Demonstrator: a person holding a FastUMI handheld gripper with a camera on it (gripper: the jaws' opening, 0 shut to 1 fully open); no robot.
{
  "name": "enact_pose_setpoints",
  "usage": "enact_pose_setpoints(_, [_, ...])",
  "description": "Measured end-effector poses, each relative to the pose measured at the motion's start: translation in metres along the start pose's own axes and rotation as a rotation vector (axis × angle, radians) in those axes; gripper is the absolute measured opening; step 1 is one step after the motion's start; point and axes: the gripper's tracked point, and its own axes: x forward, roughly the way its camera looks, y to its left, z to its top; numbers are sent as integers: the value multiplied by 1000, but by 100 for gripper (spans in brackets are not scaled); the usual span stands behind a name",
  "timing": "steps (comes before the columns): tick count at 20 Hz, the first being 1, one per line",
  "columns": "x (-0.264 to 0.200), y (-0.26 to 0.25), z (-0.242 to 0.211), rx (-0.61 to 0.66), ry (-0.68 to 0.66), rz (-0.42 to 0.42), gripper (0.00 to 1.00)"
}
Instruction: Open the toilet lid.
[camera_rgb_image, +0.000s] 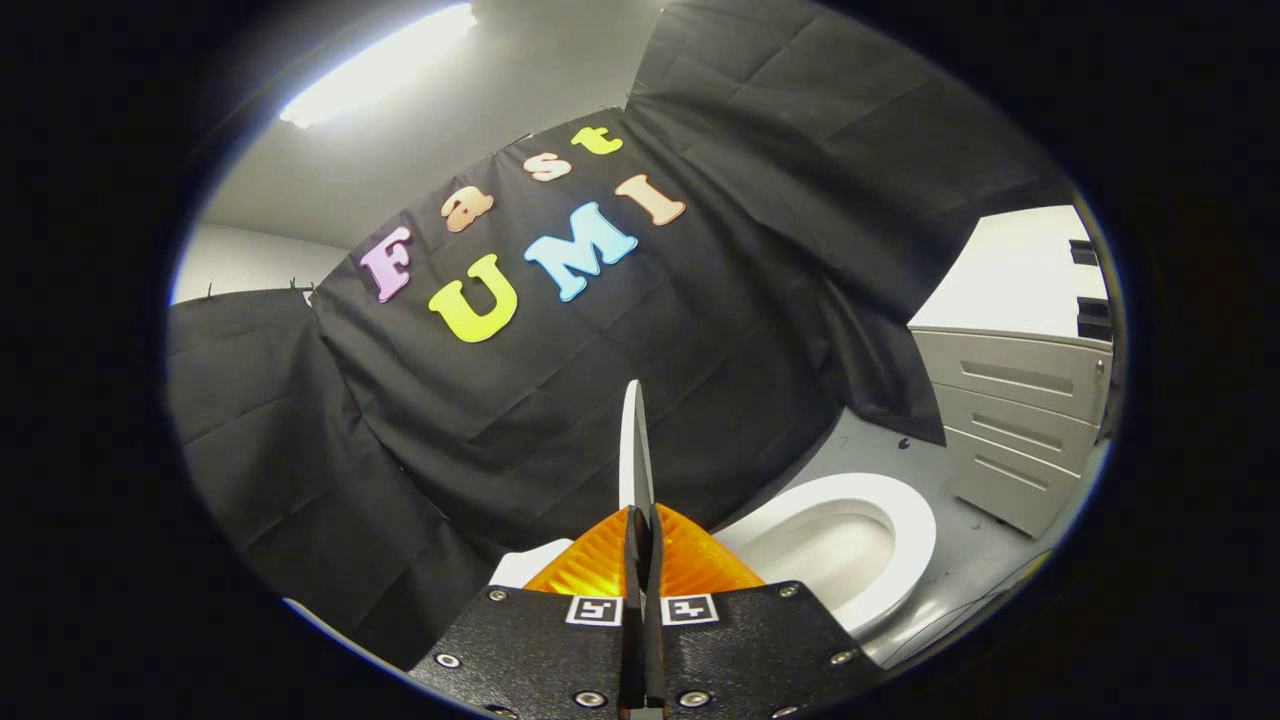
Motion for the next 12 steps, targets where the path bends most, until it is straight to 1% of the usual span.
enact_pose_setpoints(4, [3,21,-1,-47,9,24,0])
enact_pose_setpoints(12, [-1,63,-9,-56,4,90,0])
